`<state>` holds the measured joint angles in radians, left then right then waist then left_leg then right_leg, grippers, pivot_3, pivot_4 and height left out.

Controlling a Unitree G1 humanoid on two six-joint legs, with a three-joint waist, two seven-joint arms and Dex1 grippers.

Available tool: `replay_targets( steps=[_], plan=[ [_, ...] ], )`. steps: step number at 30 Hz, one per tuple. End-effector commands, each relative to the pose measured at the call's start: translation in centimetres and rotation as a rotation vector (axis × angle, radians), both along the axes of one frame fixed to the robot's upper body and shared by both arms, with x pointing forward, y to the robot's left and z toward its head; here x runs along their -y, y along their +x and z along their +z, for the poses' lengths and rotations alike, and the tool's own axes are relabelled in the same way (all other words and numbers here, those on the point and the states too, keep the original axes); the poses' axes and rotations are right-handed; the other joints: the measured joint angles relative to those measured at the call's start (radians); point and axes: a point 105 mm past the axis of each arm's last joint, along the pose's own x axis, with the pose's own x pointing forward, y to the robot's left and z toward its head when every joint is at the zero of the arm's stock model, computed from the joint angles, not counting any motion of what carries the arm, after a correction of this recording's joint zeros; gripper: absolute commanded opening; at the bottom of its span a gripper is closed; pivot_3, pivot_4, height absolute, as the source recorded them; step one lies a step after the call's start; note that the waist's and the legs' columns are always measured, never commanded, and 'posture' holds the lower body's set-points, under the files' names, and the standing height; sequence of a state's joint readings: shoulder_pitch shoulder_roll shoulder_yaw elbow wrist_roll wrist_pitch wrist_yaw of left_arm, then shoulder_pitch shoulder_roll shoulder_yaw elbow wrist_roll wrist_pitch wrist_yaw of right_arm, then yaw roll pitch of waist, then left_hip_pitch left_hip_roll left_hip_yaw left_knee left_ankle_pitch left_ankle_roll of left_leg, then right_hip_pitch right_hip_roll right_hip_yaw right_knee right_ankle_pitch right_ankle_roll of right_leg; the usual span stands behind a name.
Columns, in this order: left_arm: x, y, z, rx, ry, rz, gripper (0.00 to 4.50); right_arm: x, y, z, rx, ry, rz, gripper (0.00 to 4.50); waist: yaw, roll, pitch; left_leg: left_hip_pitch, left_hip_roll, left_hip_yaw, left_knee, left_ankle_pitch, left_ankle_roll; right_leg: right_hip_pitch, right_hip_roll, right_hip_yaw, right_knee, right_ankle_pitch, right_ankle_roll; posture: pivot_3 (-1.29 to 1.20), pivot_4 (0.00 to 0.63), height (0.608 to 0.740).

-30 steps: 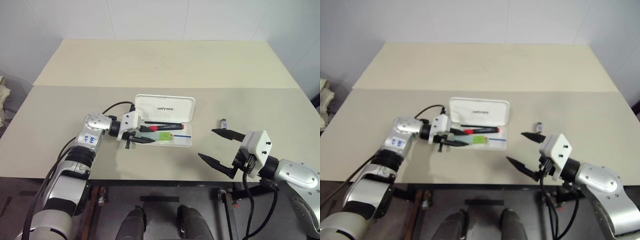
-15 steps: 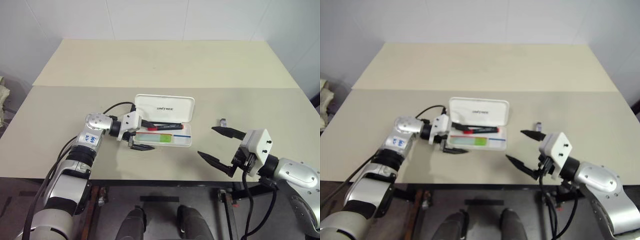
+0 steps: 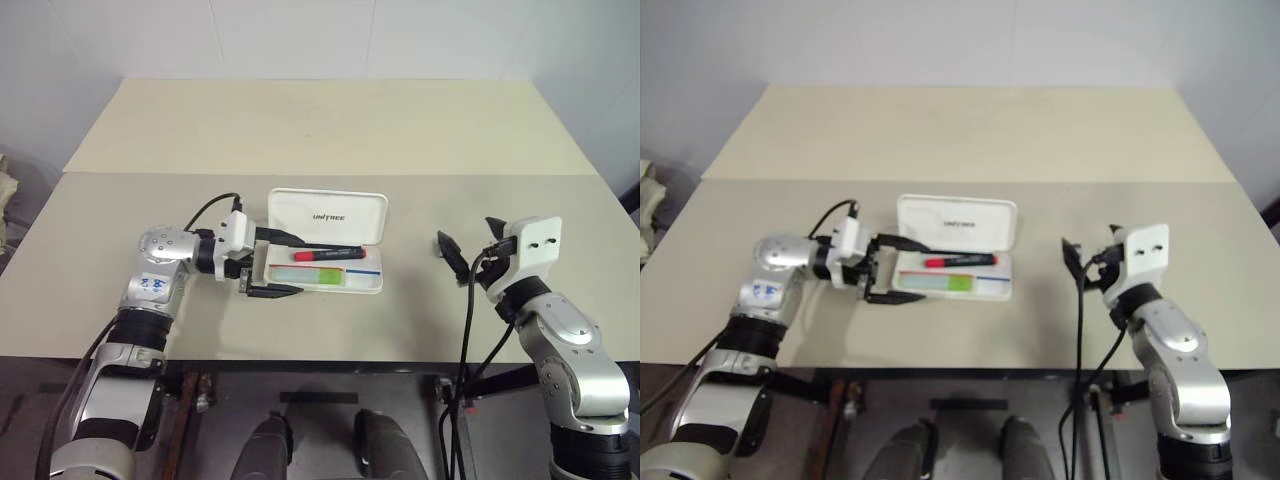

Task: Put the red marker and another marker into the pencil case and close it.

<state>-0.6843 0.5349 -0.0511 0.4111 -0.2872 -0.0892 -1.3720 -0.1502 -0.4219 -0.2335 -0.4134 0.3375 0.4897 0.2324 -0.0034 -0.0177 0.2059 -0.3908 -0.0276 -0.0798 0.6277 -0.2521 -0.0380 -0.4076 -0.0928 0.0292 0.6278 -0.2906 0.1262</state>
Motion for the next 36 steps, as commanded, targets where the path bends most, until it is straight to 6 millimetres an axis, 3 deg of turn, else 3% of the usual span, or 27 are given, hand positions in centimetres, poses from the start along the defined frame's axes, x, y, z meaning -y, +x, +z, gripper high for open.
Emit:
replay_targets(
  steps=[1, 6, 10, 20, 24, 32, 36],
  plan=[
    [-1.6, -0.3, 2.1, 0.056, -0.027, 0.056, 4.45, 1.5, 0.7, -0.1, -0.01, 0.052, -0.112, 4.5, -0.002, 0.0, 0.0, 0.0, 0.0, 0.0, 0.0, 0.0, 0.0, 0.0, 0.0, 0.0, 0.0, 0.0, 0.0, 0.0, 0.15, 0.74],
    [-2.8, -0.4, 3.0, 0.07, -0.03, 0.118, 4.45, 1.2, 1.7, -1.2, -0.051, 0.095, -0.115, 4.5, -0.003, 0.0, 0.0, 0.0, 0.0, 0.003, 0.0, 0.0, 0.001, -0.001, 0.0, 0.003, 0.0, 0.0, 0.001, 0.0, 0.15, 0.74],
    [-4.2, -0.8, 3.3, 0.079, -0.028, 0.182, 4.45, -0.4, 3.6, -3.2, -0.114, 0.141, -0.08, 4.5, -0.013, 0.0, 0.0, 0.002, 0.0, 0.006, 0.0, -0.001, 0.002, -0.001, 0.0, 0.005, 0.0, 0.001, 0.001, 0.0, 0.15, 0.74],
    [-4.8, -1.1, 3.7, 0.09, -0.028, 0.23, 4.45, 0.3, 6.4, -6.4, -0.206, 0.093, -0.168, 4.5, -0.026, 0.0, 0.0, 0.001, 0.0, 0.007, 0.0, -0.001, 0.002, -0.002, 0.0, 0.005, 0.0, 0.001, 0.002, 0.0, 0.15, 0.74],
    [-4.7, -1.2, 4.0, 0.097, -0.033, 0.238, 4.5, -0.9, 7.0, -6.4, -0.199, 0.097, -0.141, 3.57, -0.028, 0.0, 0.0, 0.002, 0.001, 0.008, 0.0, -0.001, 0.002, -0.001, 0.0, 0.006, 0.001, 0.002, 0.002, 0.0, 0.15, 0.74],
    [-4.7, -1.4, 4.0, 0.096, -0.035, 0.25, 4.5, -1.7, 6.7, -5.8, -0.178, 0.031, -0.095, 0.58, -0.026, 0.0, 0.0, 0.002, 0.001, 0.008, 0.001, 0.0, 0.003, -0.001, 0.0, 0.006, 0.0, 0.004, 0.002, 0.0, 0.15, 0.74],
    [-4.4, -1.4, 4.0, 0.092, -0.035, 0.241, 4.5, -2.2, 6.5, -4.7, -0.139, -0.034, -0.031, 0.41, -0.025, 0.0, 0.0, 0.002, 0.001, 0.008, 0.001, 0.0, 0.003, -0.001, 0.0, 0.006, 0.0, 0.004, 0.002, 0.0, 0.15, 0.74]
  ],
)
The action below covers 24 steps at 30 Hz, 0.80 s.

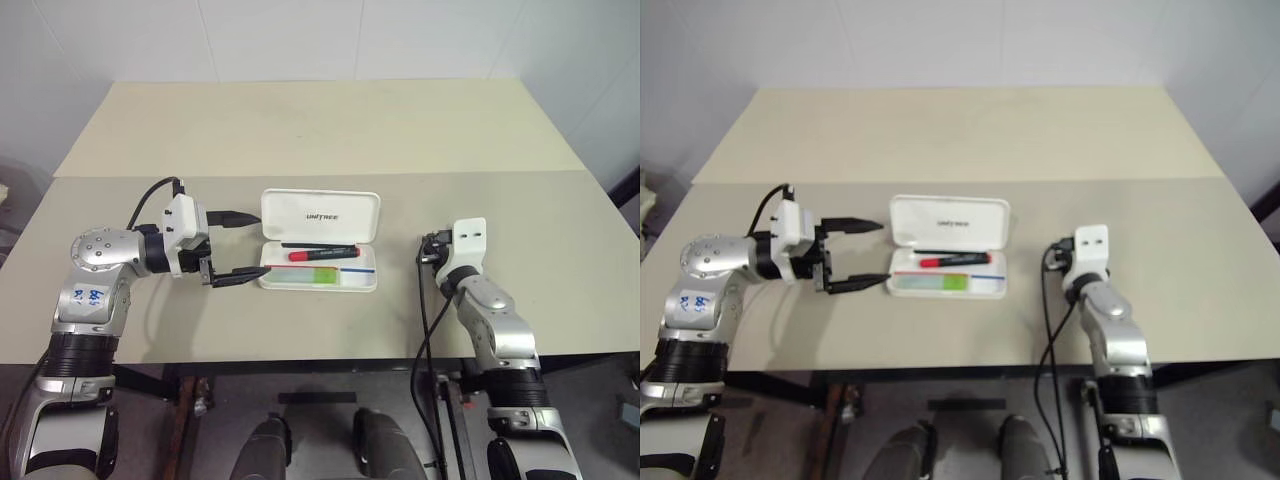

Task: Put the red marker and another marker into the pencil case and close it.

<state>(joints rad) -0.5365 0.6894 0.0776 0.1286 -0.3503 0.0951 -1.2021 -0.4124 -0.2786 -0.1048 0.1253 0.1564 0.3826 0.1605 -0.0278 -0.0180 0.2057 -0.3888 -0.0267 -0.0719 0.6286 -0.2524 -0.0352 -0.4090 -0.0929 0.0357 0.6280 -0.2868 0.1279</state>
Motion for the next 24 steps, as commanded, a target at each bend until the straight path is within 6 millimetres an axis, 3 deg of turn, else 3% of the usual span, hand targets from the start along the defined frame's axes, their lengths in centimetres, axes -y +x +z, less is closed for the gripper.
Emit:
replay_targets(
  steps=[1, 4, 7, 12, 17, 24],
  plan=[
    [-0.1, -0.3, 1.1, 0.039, -0.009, -0.001, 4.5, -0.3, -0.4, 1.8, 0.066, -0.074, 0.079, 0.41, 0.0, 0.0, 0.0, 0.0, 0.0, 0.0, 0.0, 0.0, 0.0, 0.0, 0.0, 0.0, 0.0, 0.0, 0.0, 0.0, 0.15, 0.74],
    [0.1, -0.2, 1.0, 0.036, -0.009, -0.01, 4.5, -1.6, -1.1, 3.5, 0.137, -0.128, 0.231, 0.41, 0.0, 0.0, 0.0, -0.001, 0.0, 0.0, -0.001, 0.0, 0.0, -0.001, 0.0, 0.0, -0.001, 0.0, 0.0, 0.0, 0.15, 0.74],
    [0.3, -0.1, 0.9, 0.03, -0.007, -0.026, 4.5, -3.3, -3.0, 5.9, 0.216, -0.202, 0.519, 0.41, -0.002, 0.0, 0.0, -0.001, 0.0, 0.001, -0.001, -0.001, 0.001, -0.001, 0.0, 0.0, -0.002, 0.0, 0.0, 0.0, 0.15, 0.74],
    [0.5, 0.1, 0.6, 0.024, -0.005, -0.036, 4.5, -4.8, -5.3, 7.4, 0.234, -0.218, 0.818, 0.41, -0.001, 0.0, 0.0, -0.001, 0.002, 0.002, 0.0, -0.001, 0.001, 0.0, 0.001, 0.0, -0.002, 0.0, 0.001, 0.0, 0.15, 0.74],
    [0.9, 0.0, 0.1, 0.008, 0.005, -0.064, 4.5, -7.2, -7.0, 6.2, 0.151, -0.249, 1.096, 0.41, -0.002, 0.0, 0.0, -0.001, 0.002, 0.002, 0.001, -0.001, 0.001, 0.0, 0.002, 0.0, -0.002, 0.0, 0.0, 0.0, 0.15, 0.74],
    [2.3, 0.2, -0.4, 0.007, 0.02, -0.109, 4.5, -9.2, -6.1, 4.4, 0.098, -0.28, 1.206, 0.41, 0.002, 0.0, 0.0, -0.001, 0.002, 0.002, 0.001, -0.001, 0.0, 0.0, 0.002, 0.0, -0.002, 0.0, 0.0, 0.0, 0.15, 0.74]
  ],
)
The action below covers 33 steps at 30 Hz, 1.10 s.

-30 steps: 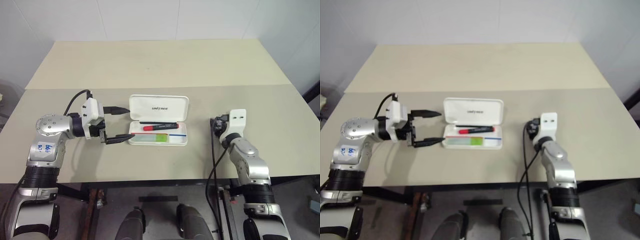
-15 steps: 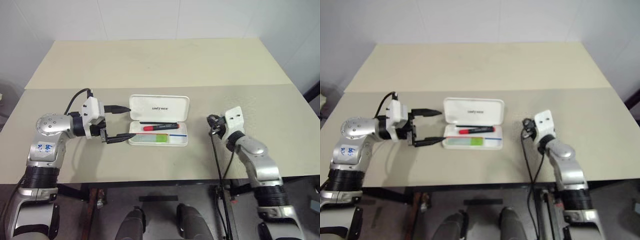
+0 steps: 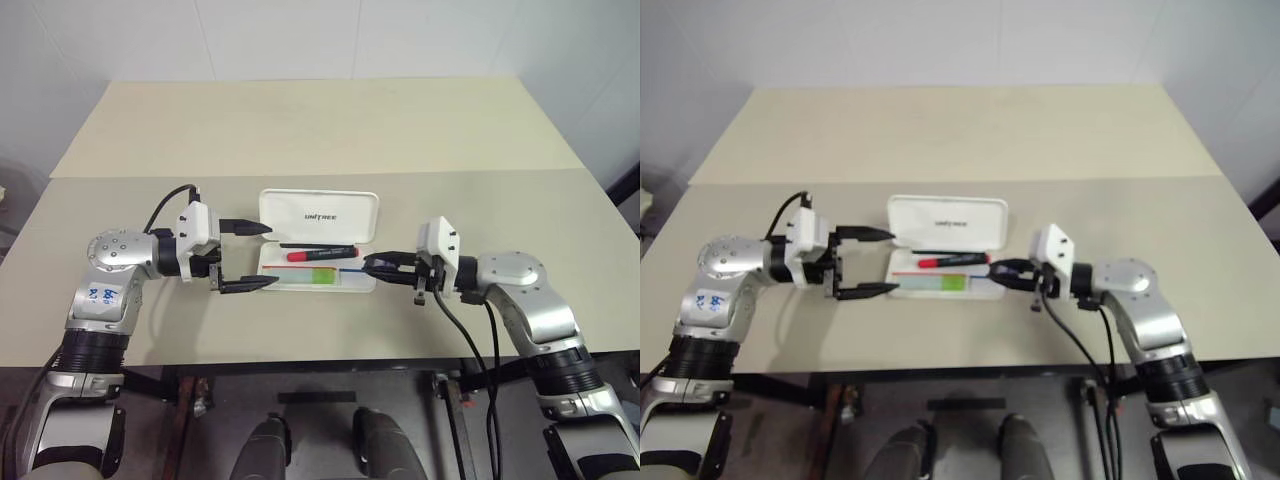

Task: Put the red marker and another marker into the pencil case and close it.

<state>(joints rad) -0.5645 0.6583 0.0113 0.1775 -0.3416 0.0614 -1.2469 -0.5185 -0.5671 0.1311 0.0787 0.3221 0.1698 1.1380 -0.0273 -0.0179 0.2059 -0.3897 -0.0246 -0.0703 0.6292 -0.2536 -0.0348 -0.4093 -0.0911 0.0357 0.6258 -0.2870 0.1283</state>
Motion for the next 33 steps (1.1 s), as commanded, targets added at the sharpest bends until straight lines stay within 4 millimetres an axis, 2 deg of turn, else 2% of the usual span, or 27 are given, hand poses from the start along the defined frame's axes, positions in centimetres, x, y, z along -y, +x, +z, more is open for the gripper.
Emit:
replay_targets(
  steps=[1, 11, 19, 25, 33],
  plan=[
    [1.0, 0.3, 0.9, 0.047, -0.01, -0.029, 4.5, -0.8, 0.4, -0.1, 0.023, -0.017, 0.042, 0.41, 0.002, 0.0, 0.0, 0.0, 0.0, 0.0, 0.0, 0.0, 0.0, 0.0, 0.0, 0.0, 0.0, 0.0, 0.0, 0.0, 0.15, 0.74],
    [1.6, 0.0, 0.4, 0.045, -0.02, -0.049, 4.5, -2.0, 1.4, -1.1, 0.02, -0.044, 0.072, 0.41, -0.001, 0.0, 0.0, 0.0, 0.0, 0.0, 0.0, 0.0, -0.001, -0.001, 0.0, 0.0, 0.0, 0.0, 0.0, 0.0, 0.15, 0.74],
    [1.7, -0.1, 0.1, 0.04, -0.031, -0.05, 4.5, -3.0, 2.3, -0.9, 0.035, -0.048, 0.075, 0.41, -0.001, 0.0, 0.0, 0.0, 0.0, 0.0, 0.0, 0.0, -0.001, -0.001, 0.0, 0.0, 0.0, 0.0, 0.0, 0.0, 0.15, 0.74],
    [1.5, -0.2, 0.0, 0.041, -0.037, -0.04, 4.5, -3.1, 2.2, -1.3, 0.021, -0.059, 0.098, 0.41, 0.0, 0.0, 0.0, 0.0, 0.0, 0.0, 0.0, 0.0, -0.001, -0.001, 0.0, 0.0, 0.0, 0.0, 0.0, 0.0, 0.15, 0.74],
    [1.2, -0.3, -0.1, 0.041, -0.037, -0.028, 4.5, -2.1, 2.3, -1.2, 0.025, -0.07, 0.095, 3.25, -0.001, 0.0, 0.0, 0.0, 0.0, 0.0, 0.0, 0.0, -0.001, -0.001, 0.0, 0.0, 0.0, 0.0, 0.0, 0.0, 0.15, 0.74]
  ],
)
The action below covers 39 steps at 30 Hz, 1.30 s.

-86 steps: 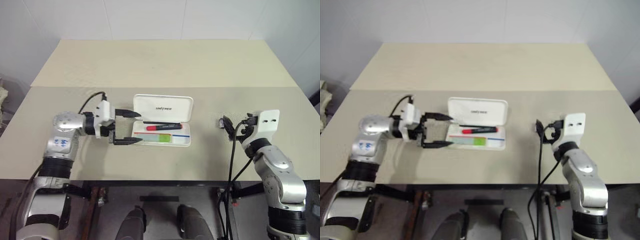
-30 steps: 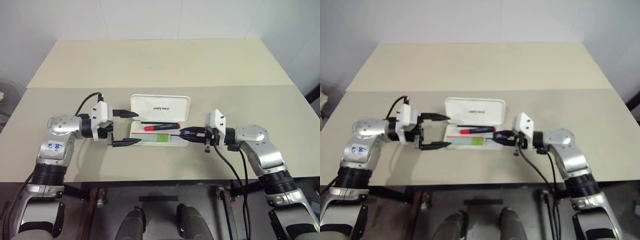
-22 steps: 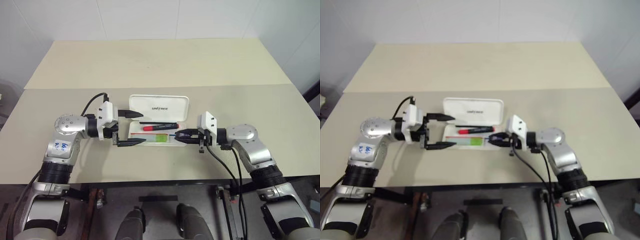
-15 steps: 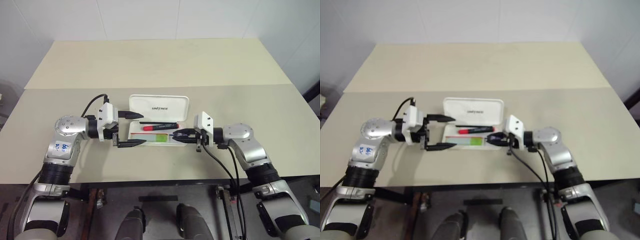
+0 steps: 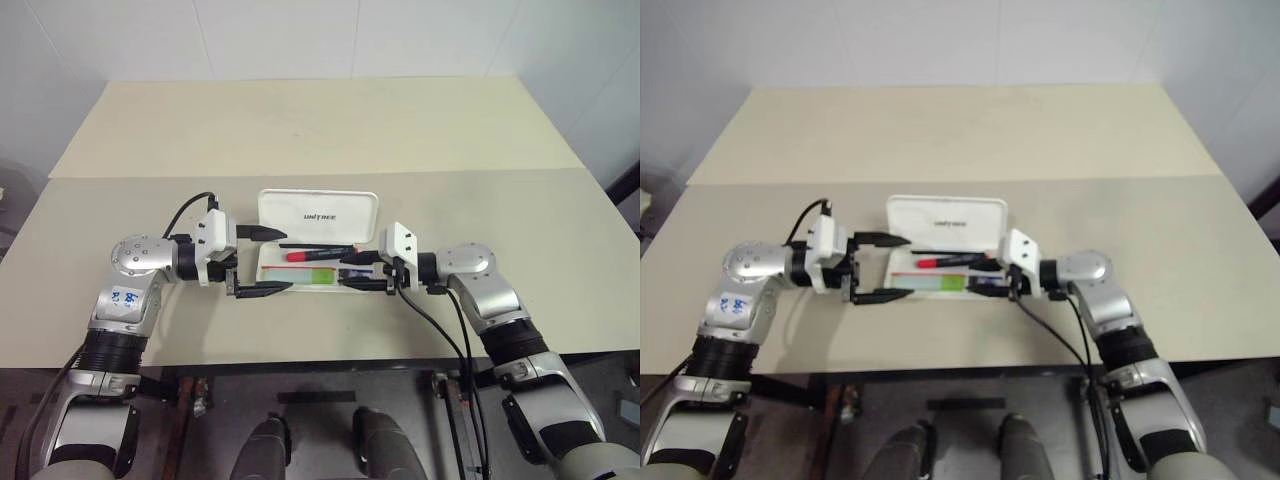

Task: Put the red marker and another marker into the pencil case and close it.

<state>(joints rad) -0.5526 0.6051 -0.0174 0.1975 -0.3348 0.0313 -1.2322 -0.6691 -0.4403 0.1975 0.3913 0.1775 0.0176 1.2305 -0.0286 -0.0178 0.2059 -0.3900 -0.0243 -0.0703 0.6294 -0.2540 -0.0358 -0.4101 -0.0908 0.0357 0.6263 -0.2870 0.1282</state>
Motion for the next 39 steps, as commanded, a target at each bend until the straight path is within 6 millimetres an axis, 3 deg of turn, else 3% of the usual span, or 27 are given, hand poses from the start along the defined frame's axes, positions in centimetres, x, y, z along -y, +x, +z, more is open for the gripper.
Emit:
replay_targets(
  steps=[1, 3, 4, 14, 20, 23, 28, 34, 39],
  plan=[
    [-0.1, -0.3, 1.1, 0.059, -0.007, -0.002, 4.5, 0.2, 0.0, 1.4, 0.055, 0.015, 0.016, 3.61, 0.0, 0.0, 0.0, 0.0, 0.0, 0.0, 0.0, 0.0, 0.0, 0.0, 0.0, 0.0, 0.0, 0.0, 0.0, 0.0, 0.15, 0.74],
    [-0.1, -0.2, 1.1, 0.059, -0.008, -0.001, 4.5, 0.0, -0.1, 2.0, 0.068, 0.032, 0.024, 4.34, 0.0, 0.0, 0.0, 0.0, 0.0, 0.0, 0.0, 0.0, 0.0, 0.0, 0.0, 0.0, 0.0, 0.0, 0.0, 0.0, 0.15, 0.74],
    [-0.1, -0.2, 1.1, 0.06, -0.007, -0.001, 4.5, 0.0, -0.1, 2.3, 0.077, 0.039, 0.027, 4.46, 0.001, 0.0, 0.0, 0.0, 0.0, 0.0, 0.0, 0.0, 0.0, 0.0, 0.0, 0.0, 0.0, 0.0, 0.0, 0.0, 0.15, 0.74],
    [-0.4, 0.0, 1.2, 0.054, -0.016, 0.01, 4.5, 0.7, -2.7, 4.5, 0.14, 0.095, 0.035, 4.46, 0.004, 0.0, 0.0, -0.001, 0.0, 0.0, 0.0, 0.0, 0.0, 0.0, 0.0, 0.0, -0.001, 0.0, 0.0, 0.0, 0.15, 0.74],
    [-1.9, 0.0, 1.0, 0.03, -0.027, 0.046, 4.5, 5.1, -4.7, 5.6, 0.163, 0.083, -0.098, 4.46, 0.007, 0.0, 0.0, -0.001, 0.0, 0.0, 0.0, -0.001, 0.0, 0.0, -0.001, 0.0, -0.002, 0.0, 0.0, 0.0, 0.15, 0.74],
    [-2.7, -0.1, 1.1, 0.022, -0.052, 0.063, 3.88, 6.6, -5.0, 6.2, 0.175, 0.074, -0.162, 4.5, 0.0, 0.0, 0.0, -0.001, 0.0, 0.0, 0.0, -0.001, 0.0, 0.0, -0.001, 0.0, -0.002, 0.0, 0.0, 0.0, 0.15, 0.74],
    [-3.1, -0.2, 0.8, 0.013, -0.061, 0.075, 2.14, 8.9, -5.5, 7.0, 0.191, 0.062, -0.257, 4.5, 0.003, 0.0, 0.0, 0.0, 0.001, 0.0, 0.0, -0.001, 0.0, 0.0, 0.0, 0.0, -0.001, 0.0, 0.0, 0.0, 0.15, 0.74],
    [-3.1, 0.1, 1.1, 0.036, -0.095, 0.087, 0.12, 9.2, -5.7, 6.8, 0.191, 0.06, -0.28, 4.5, 0.004, 0.0, 0.0, 0.0, 0.0, 0.0, 0.001, -0.001, 0.0, 0.001, -0.001, 0.0, -0.001, 0.0, 0.0, 0.0, 0.15, 0.74],
    [-3.5, 2.1, 3.8, 0.137, -0.235, 0.23, 0.03, 9.0, -5.7, 6.4, 0.187, 0.068, -0.284, 4.5, 0.006, -0.001, 0.001, -0.001, 0.0, 0.0, 0.001, -0.001, 0.0, 0.001, -0.001, 0.0, -0.001, 0.0, 0.0, 0.0, 0.15, 0.74]
  ],
)
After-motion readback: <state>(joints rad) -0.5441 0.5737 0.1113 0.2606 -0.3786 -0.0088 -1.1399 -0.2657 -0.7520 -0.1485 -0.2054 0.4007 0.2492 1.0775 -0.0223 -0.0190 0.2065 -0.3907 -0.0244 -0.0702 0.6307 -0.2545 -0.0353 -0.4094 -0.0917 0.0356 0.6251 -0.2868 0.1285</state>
